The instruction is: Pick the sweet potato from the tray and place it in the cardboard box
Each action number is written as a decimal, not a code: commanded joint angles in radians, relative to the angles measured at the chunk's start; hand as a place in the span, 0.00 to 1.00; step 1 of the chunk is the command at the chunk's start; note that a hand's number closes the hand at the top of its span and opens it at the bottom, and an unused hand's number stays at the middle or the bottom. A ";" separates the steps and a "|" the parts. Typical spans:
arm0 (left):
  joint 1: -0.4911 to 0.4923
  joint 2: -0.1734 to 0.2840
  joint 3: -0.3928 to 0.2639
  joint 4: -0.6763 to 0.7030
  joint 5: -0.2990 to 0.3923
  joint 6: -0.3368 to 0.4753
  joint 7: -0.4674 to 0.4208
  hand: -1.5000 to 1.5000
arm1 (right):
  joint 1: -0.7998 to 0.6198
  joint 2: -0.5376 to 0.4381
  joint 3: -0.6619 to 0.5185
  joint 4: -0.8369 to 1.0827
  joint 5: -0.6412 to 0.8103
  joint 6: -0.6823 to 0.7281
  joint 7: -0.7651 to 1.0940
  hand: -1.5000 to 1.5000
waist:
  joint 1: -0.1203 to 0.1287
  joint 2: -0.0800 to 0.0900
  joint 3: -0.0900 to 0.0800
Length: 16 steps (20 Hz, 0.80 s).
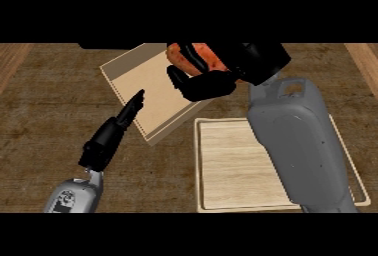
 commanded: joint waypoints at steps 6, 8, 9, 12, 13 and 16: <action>0.005 0.010 0.019 0.045 -0.012 -0.033 -0.058 0.50 | -0.160 0.026 0.028 0.348 0.036 -0.231 -0.042 1.00 | 0.006 0.002 0.000; -0.033 -0.028 0.015 0.018 -0.015 0.001 0.016 0.50 | -0.199 0.026 0.024 0.442 0.076 -0.289 -0.075 1.00 | 0.009 0.003 0.000; -0.010 -0.004 0.024 -0.020 0.006 -0.029 0.023 0.50 | -0.211 0.027 0.014 0.474 0.087 -0.289 -0.087 1.00 | 0.009 0.002 0.000; -0.049 -0.020 0.024 0.057 -0.021 -0.014 -0.007 0.50 | -0.221 0.027 0.091 0.562 0.083 -0.385 -0.095 1.00 | 0.009 0.004 0.000; -0.027 0.001 0.029 0.022 -0.017 -0.026 -0.014 0.50 | -0.282 0.027 0.042 0.659 0.116 -0.386 -0.143 1.00 | 0.019 0.007 -0.001; -0.022 -0.001 0.027 0.027 -0.019 -0.032 -0.033 0.50 | -0.300 0.027 0.027 0.799 0.139 -0.435 -0.214 1.00 | 0.028 0.013 -0.001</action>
